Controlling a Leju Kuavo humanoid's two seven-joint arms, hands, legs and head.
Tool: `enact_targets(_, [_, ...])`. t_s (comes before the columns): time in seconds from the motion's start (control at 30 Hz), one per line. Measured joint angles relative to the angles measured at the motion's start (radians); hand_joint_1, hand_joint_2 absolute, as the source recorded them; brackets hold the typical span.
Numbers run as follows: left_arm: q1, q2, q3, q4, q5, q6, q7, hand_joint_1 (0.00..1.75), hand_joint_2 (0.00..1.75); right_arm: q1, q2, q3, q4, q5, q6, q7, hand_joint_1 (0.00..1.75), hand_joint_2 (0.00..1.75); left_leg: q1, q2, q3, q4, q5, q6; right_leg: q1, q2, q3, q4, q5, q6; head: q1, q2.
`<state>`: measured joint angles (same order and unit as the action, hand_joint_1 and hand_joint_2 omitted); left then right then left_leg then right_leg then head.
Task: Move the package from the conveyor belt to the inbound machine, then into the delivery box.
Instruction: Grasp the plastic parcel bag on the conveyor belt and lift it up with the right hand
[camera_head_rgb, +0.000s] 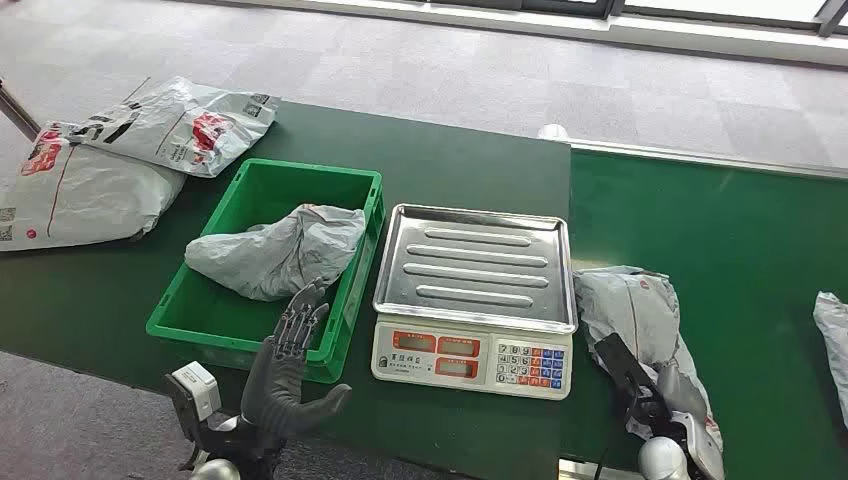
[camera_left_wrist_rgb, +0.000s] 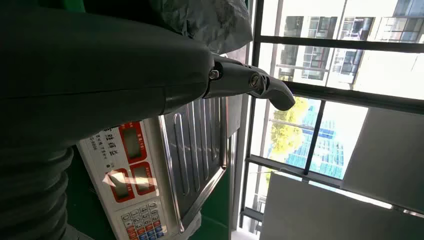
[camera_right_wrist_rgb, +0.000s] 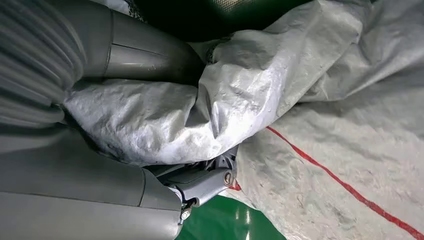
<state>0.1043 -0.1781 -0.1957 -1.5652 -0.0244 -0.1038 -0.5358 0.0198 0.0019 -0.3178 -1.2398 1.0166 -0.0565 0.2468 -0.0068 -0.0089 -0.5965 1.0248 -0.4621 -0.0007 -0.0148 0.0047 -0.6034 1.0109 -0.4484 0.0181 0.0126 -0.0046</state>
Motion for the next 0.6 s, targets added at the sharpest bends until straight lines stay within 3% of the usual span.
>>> enact_targets(0.43, [-0.002,0.0,0.0,0.003,0.0,0.0,0.004,0.0,1.75,-0.003,0.0,0.0,0.006,-0.013,0.021,-0.007,1.75,1.75,0.0,-0.001,0.0,0.0,0.0,0.001,0.0,0.0,0.001,0.0,-0.001,0.001,0.0,0.0])
enact_targets(0.6, [-0.002,0.0,0.0,0.003,0.0,0.0,0.006,0.0,1.75,-0.004,0.0,-0.001,0.006,-0.103,0.083,-0.073,1.75,1.75,0.0,0.0,0.0,0.0,-0.001,0.001,0.0,0.0,0.001,0.0,-0.001,0.001,0.0,0.0])
